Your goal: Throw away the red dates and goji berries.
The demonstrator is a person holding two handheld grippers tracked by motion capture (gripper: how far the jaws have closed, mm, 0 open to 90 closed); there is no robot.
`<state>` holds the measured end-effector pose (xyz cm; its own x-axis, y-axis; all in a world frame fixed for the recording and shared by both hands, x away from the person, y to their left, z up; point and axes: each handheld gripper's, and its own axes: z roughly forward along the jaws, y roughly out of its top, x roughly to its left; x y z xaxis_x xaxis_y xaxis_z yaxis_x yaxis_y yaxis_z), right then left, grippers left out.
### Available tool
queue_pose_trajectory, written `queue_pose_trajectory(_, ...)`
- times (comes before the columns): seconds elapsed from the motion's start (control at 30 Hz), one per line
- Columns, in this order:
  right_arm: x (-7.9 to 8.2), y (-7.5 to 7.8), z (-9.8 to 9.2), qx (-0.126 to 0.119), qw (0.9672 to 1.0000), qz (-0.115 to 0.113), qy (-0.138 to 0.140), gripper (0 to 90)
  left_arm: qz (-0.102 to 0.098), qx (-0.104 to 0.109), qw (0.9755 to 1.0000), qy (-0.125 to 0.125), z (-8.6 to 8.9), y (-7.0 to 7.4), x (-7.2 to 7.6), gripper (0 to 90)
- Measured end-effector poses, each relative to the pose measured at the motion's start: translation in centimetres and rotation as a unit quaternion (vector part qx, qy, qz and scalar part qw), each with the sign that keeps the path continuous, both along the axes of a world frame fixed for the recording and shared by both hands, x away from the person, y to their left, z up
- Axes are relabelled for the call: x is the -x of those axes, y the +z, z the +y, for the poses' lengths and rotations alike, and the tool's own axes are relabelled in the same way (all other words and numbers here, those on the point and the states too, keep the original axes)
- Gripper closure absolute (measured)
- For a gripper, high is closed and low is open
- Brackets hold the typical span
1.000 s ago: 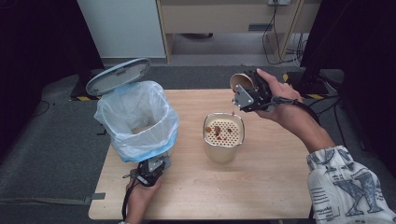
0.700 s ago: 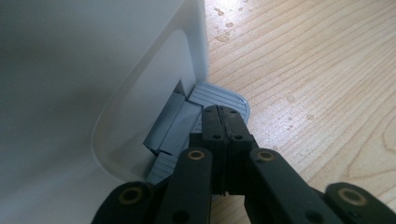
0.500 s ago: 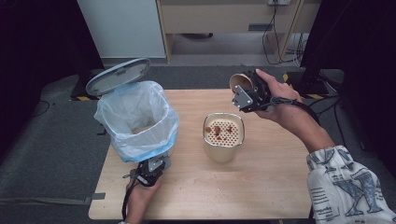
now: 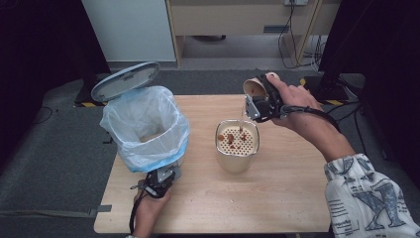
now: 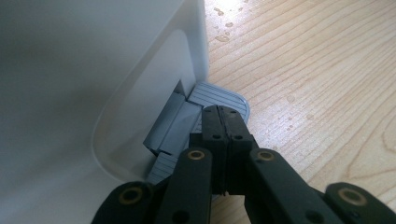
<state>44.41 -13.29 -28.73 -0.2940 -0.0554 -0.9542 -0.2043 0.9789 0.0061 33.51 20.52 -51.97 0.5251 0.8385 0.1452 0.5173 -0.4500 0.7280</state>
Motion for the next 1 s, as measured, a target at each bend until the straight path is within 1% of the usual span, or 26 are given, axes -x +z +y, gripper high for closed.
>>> queue_pose_trajectory(0.1,-0.06,0.00,-0.05,-0.014,0.9999,0.007,0.001,36.4,0.002,0.010,0.9998,0.015,-0.16,-0.07,0.16,88.7)
queue_pose_trajectory(0.2,-0.09,-0.01,-0.10,-0.012,0.9999,0.007,0.001,36.4,0.003,0.012,0.9997,0.019,-0.22,-0.09,0.22,88.7)
queue_pose_trajectory(0.63,0.04,-0.03,-0.21,-0.005,1.0000,0.005,0.001,36.3,0.003,0.010,0.9998,0.016,-0.19,-0.07,0.19,88.7)
queue_pose_trajectory(0.67,0.03,-0.02,-0.22,-0.004,1.0000,0.005,0.001,36.4,0.000,0.002,1.0000,0.003,-0.05,-0.02,0.04,88.7)
queue_pose_trajectory(0.7,0.04,0.01,-0.23,-0.004,1.0000,0.004,0.000,36.4,0.001,0.003,1.0000,0.005,-0.06,-0.02,0.06,88.7)
queue_pose_trajectory(0.73,0.04,0.04,-0.22,-0.004,1.0000,0.004,0.000,36.4,-0.001,-0.001,1.0000,-0.002,0.01,0.01,-0.03,88.7)
queue_pose_trajectory(0.77,0.06,0.06,-0.21,-0.001,1.0000,0.002,0.000,36.4,-0.002,-0.008,0.9999,-0.011,0.11,0.06,-0.14,88.7)
queue_pose_trajectory(0.8,0.08,0.08,-0.18,0.004,1.0000,-0.001,0.000,36.4,-0.002,-0.007,0.9999,-0.010,0.10,0.05,-0.12,88.7)
queue_pose_trajectory(0.87,0.13,0.13,-0.10,0.016,0.9998,-0.008,0.000,36.5,0.001,0.002,1.0000,0.005,-0.07,-0.02,0.06,88.7)
queue_pose_trajectory(0.9,0.18,0.13,-0.04,0.026,0.9996,-0.012,-0.002,36.6,0.000,0.001,1.0000,0.003,-0.06,-0.01,0.04,88.7)
queue_pose_trajectory(0.93,0.22,0.14,0.02,0.032,0.9994,-0.015,-0.002,36.6,-0.002,-0.009,0.9999,-0.012,0.12,0.07,-0.15,88.7)
queue_pose_trajectory(0.97,0.26,0.15,0.13,0.043,0.9989,-0.020,-0.002,36.8,-0.002,-0.009,0.9999,-0.011,0.11,0.07,-0.14,88.7)
queue_pose_trajectory(1.0,0.30,0.15,0.20,0.051,0.9984,-0.025,-0.002,36.8,-0.001,-0.004,1.0000,-0.005,0.04,0.02,-0.06,88.7)
